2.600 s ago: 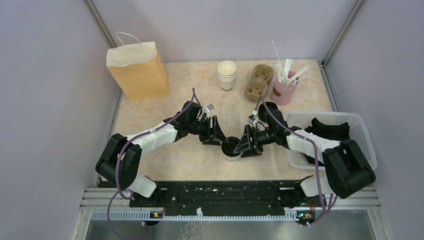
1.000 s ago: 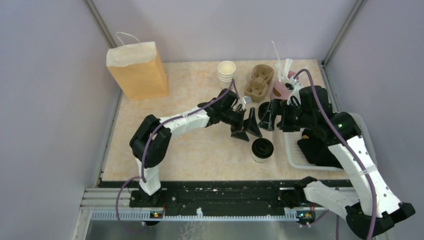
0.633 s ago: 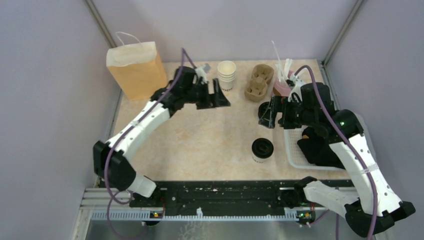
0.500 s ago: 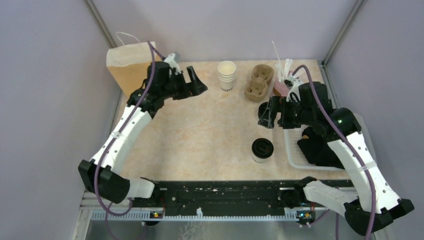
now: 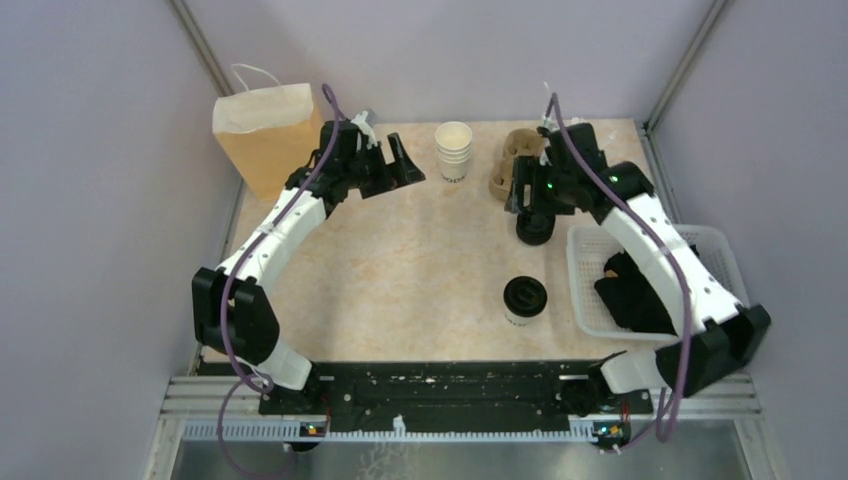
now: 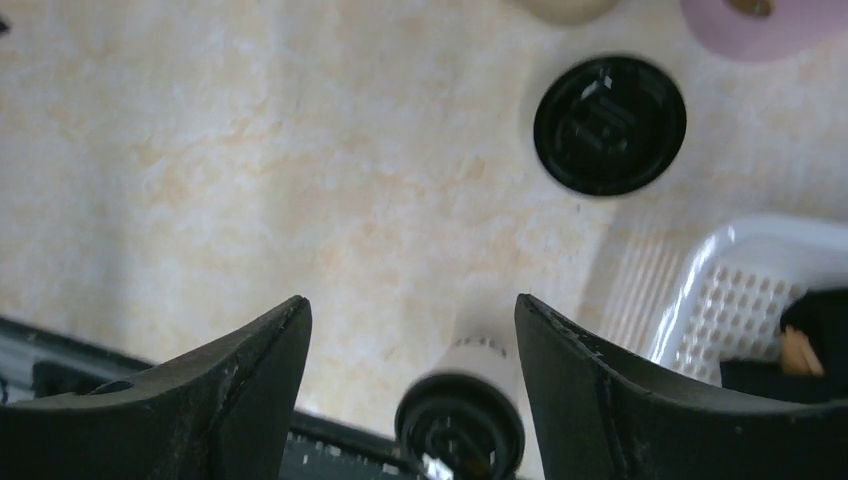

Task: Pack the takeout coffee

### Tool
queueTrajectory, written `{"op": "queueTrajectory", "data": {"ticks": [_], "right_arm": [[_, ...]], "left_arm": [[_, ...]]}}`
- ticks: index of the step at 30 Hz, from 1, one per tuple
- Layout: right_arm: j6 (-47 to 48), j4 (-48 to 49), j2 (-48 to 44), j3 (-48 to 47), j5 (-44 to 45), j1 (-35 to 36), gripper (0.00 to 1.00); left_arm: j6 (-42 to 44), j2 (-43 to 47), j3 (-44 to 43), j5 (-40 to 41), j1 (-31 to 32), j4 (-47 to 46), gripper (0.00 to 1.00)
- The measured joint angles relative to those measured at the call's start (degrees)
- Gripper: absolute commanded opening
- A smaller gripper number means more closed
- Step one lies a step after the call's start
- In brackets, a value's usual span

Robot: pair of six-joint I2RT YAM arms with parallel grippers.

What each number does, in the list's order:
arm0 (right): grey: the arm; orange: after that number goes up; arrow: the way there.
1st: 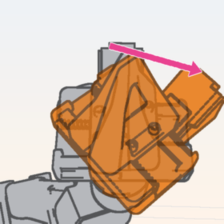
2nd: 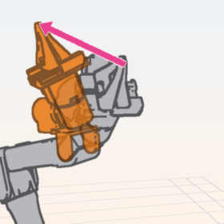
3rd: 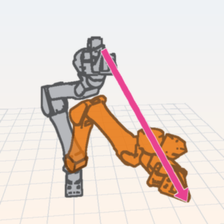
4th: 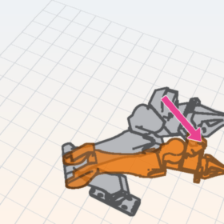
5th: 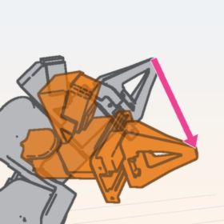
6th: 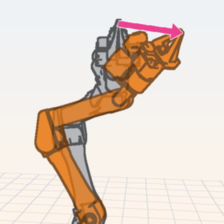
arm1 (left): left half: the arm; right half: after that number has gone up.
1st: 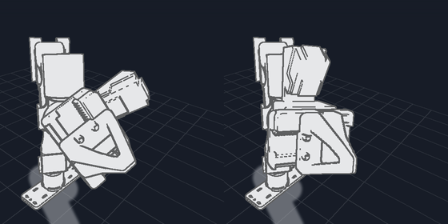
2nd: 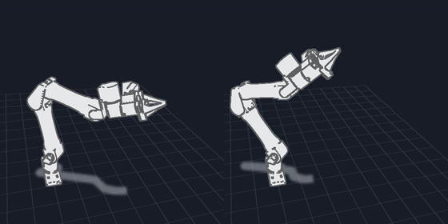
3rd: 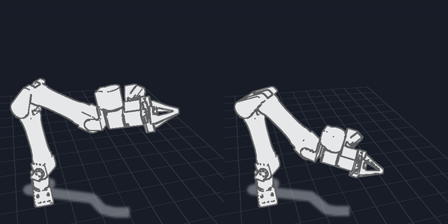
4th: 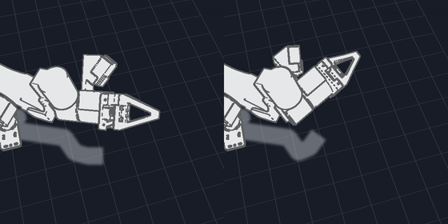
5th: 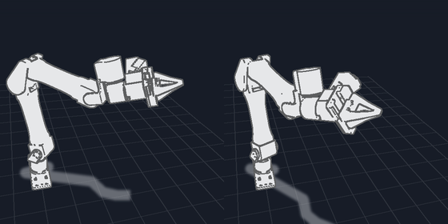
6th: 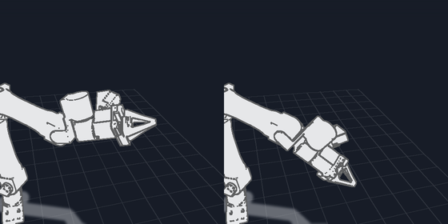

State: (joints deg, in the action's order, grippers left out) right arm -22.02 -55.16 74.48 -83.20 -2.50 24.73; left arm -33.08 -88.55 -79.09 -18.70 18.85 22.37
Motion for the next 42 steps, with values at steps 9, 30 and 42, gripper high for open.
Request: {"op": "queueTrajectory", "data": {"ticks": [9,30,42], "right_arm": [[3.5,9.0,33.3,-19.8,9.3,-0.2,0.62],[-5.1,11.9,59.2,-43.3,16.0,-3.9,0.44],[-6.4,11.3,59.3,-43.3,15.9,-3.8,0.38]], "left_arm": [[10.0,-1.6,-3.5,-1.4,0.0,4.7,0.98],[25.2,-1.6,-4.7,4.6,0.0,11.1,0.98],[25.6,-1.6,-4.7,4.7,0.0,11.2,0.98]]}}
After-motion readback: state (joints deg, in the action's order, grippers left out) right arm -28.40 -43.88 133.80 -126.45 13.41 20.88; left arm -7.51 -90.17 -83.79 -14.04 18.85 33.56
